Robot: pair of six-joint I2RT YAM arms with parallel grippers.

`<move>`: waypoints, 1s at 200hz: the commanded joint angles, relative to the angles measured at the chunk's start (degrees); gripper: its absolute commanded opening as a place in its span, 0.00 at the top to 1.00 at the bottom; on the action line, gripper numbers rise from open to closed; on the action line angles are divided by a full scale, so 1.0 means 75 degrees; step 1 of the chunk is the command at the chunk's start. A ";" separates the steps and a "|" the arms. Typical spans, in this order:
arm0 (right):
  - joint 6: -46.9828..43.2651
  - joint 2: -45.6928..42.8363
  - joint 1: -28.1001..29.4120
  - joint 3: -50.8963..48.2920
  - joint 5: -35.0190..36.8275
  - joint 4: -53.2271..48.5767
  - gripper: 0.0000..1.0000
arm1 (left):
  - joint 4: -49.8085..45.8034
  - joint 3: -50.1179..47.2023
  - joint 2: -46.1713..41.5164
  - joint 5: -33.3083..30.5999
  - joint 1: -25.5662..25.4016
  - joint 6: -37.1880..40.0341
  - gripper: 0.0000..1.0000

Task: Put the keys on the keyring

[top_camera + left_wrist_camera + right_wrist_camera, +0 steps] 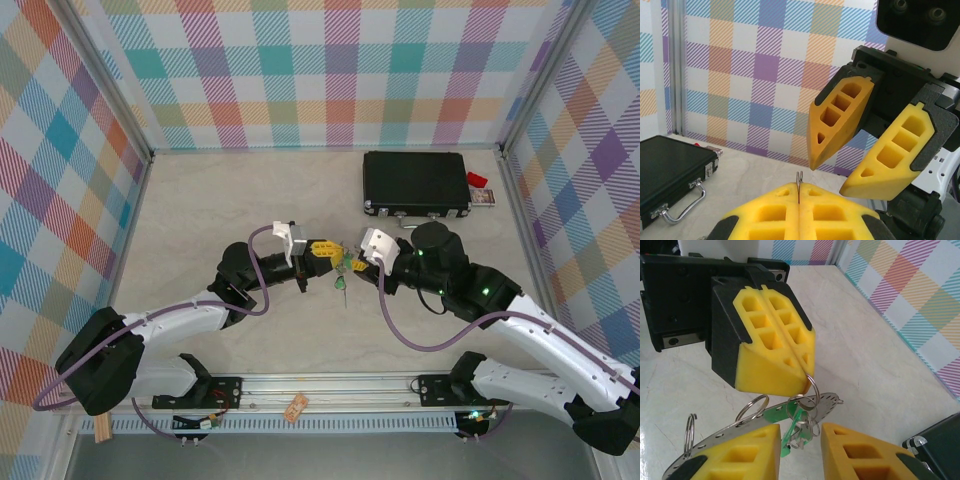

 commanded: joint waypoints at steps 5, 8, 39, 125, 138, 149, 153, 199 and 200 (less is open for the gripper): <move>-0.0079 0.0029 0.0045 0.0159 -0.0289 0.0310 0.72 | 0.0526 0.0059 -0.0052 -0.0012 0.0066 -0.0010 1.00; -0.0079 0.0043 0.0057 0.0159 -0.0290 0.0306 0.72 | 0.0531 0.0050 -0.0070 -0.0025 0.0063 -0.0010 1.00; -0.0010 0.0217 0.0058 0.0116 -0.0129 0.0142 0.70 | 0.0534 0.0029 -0.0129 -0.0047 0.0063 -0.0007 1.00; 0.0599 0.0168 0.0056 -0.0372 0.0003 0.0362 0.64 | 0.0590 0.0059 -0.0281 -0.0123 0.0064 -0.0044 1.00; 0.0666 0.0110 0.0055 -0.0487 -0.0014 0.0493 0.67 | 0.0599 0.0070 -0.0309 -0.0093 0.0064 -0.0063 1.00; 0.0694 0.0045 0.0054 -0.0582 -0.0082 0.0643 0.69 | 0.0607 0.0080 -0.0333 -0.0056 0.0066 -0.0089 1.00; 0.0703 0.0039 0.0057 -0.0607 -0.0115 0.0692 0.70 | 0.0605 0.0082 -0.0338 -0.0043 0.0073 -0.0104 1.00; 0.0741 0.0213 0.0051 -0.0638 -0.0242 0.0839 0.82 | 0.0798 0.0047 -0.0409 -0.0040 0.0063 -0.0262 1.00; 0.0741 0.0212 0.0052 -0.0638 -0.0243 0.0842 0.82 | 0.0798 0.0047 -0.0411 -0.0041 0.0063 -0.0271 1.00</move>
